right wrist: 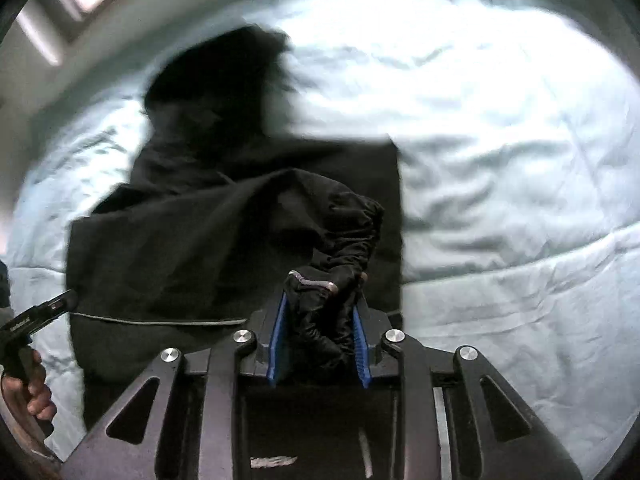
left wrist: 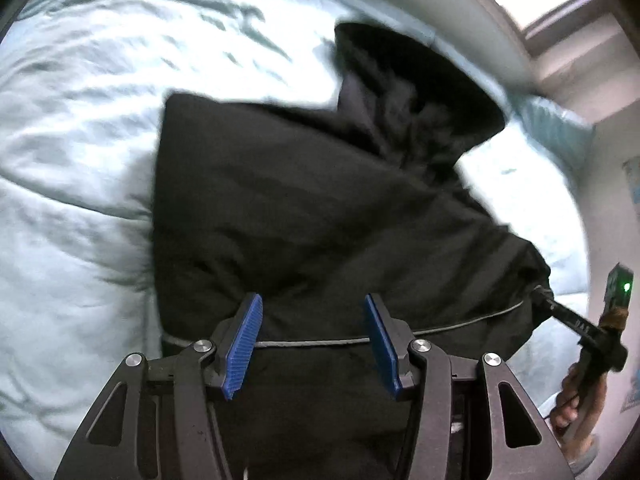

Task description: Fold large clothes

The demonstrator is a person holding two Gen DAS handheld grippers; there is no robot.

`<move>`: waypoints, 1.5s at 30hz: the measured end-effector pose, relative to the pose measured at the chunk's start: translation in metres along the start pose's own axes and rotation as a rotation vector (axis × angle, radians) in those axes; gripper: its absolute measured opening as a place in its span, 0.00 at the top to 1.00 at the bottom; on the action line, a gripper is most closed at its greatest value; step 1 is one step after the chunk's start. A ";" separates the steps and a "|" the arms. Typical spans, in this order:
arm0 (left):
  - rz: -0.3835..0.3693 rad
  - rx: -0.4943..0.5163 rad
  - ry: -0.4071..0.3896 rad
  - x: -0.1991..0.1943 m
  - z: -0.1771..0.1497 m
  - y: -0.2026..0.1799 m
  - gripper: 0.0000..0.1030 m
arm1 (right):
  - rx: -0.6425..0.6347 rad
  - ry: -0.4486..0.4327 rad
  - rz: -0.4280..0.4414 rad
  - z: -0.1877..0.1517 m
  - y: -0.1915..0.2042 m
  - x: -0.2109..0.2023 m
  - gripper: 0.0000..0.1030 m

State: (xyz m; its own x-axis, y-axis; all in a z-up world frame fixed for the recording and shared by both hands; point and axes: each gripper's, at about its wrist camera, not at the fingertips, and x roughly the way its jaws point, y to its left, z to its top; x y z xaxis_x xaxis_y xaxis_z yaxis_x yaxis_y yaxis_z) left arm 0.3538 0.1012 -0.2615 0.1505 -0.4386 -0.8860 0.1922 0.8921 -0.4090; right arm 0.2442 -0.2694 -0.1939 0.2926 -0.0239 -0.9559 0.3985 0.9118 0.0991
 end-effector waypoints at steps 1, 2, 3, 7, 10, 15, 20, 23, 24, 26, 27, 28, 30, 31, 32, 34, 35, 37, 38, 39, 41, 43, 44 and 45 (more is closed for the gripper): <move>0.016 0.006 0.009 0.010 0.000 0.001 0.47 | 0.010 0.040 -0.010 -0.002 -0.006 0.024 0.69; 0.032 0.013 0.018 0.022 0.001 0.001 0.47 | 0.015 0.069 -0.022 -0.003 -0.012 0.038 0.69; 0.038 0.016 0.019 0.029 0.002 0.002 0.47 | 0.027 0.101 -0.029 -0.007 -0.016 0.059 0.68; 0.048 0.020 0.026 0.027 0.006 0.000 0.47 | -0.023 0.108 -0.087 -0.008 -0.008 0.072 0.68; 0.051 0.036 0.030 0.013 0.007 -0.006 0.47 | -0.061 0.120 -0.113 -0.006 -0.001 0.057 0.61; 0.033 0.106 -0.052 -0.028 0.011 -0.029 0.47 | -0.110 -0.023 -0.126 -0.002 0.023 -0.011 0.24; 0.023 0.121 -0.009 -0.007 0.007 -0.036 0.47 | -0.211 0.010 -0.083 -0.002 0.068 0.014 0.35; 0.064 0.081 0.054 0.024 -0.004 -0.021 0.47 | -0.222 0.133 -0.147 -0.016 0.070 0.071 0.44; 0.052 0.067 0.055 0.034 -0.008 -0.014 0.47 | -0.197 0.170 -0.139 -0.020 0.063 0.088 0.44; 0.030 0.079 0.034 0.044 -0.012 -0.007 0.47 | -0.162 0.169 -0.103 -0.019 0.056 0.094 0.44; 0.033 0.081 0.038 0.046 -0.011 -0.007 0.47 | -0.162 0.175 -0.101 -0.017 0.056 0.093 0.44; 0.040 0.077 0.046 0.046 -0.009 -0.008 0.47 | -0.168 0.185 -0.106 -0.014 0.057 0.092 0.44; 0.058 0.093 0.058 0.034 -0.005 -0.020 0.47 | -0.173 0.196 -0.114 -0.009 0.061 0.084 0.45; 0.037 0.122 0.039 0.026 -0.003 -0.027 0.47 | -0.174 0.177 -0.103 -0.004 0.064 0.074 0.45; 0.013 0.151 0.014 0.015 -0.003 -0.034 0.47 | -0.177 0.149 -0.087 0.000 0.067 0.064 0.45; 0.006 0.177 -0.041 0.000 0.002 -0.042 0.46 | -0.187 0.077 -0.068 0.010 0.072 0.044 0.44; 0.012 0.166 -0.054 -0.001 0.005 -0.041 0.45 | -0.190 0.047 -0.076 0.015 0.073 0.039 0.44; 0.035 0.114 -0.040 0.012 0.012 -0.029 0.42 | -0.192 0.042 -0.120 0.026 0.072 0.049 0.44; 0.054 0.075 -0.012 0.024 0.015 -0.018 0.43 | -0.186 0.057 -0.138 0.028 0.072 0.054 0.44; 0.045 0.043 0.004 0.032 0.017 -0.011 0.43 | -0.167 0.097 -0.162 0.031 0.067 0.070 0.44; 0.016 0.016 0.005 0.039 0.018 -0.006 0.43 | -0.146 0.166 -0.160 0.026 0.055 0.093 0.45; 0.024 0.060 0.012 0.031 0.019 -0.014 0.43 | -0.169 0.175 -0.166 0.028 0.056 0.094 0.45; 0.017 0.087 0.010 0.024 0.019 -0.018 0.43 | -0.178 0.170 -0.165 0.032 0.058 0.086 0.45; -0.014 0.115 -0.007 0.011 0.021 -0.024 0.43 | -0.185 0.144 -0.138 0.037 0.062 0.072 0.45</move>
State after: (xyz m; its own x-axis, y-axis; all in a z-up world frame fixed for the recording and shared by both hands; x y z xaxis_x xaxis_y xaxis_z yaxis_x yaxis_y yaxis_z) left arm 0.3710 0.0733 -0.2567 0.1539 -0.4524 -0.8784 0.3042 0.8675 -0.3935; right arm 0.3226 -0.2300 -0.2467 0.1145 -0.1067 -0.9877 0.2563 0.9637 -0.0744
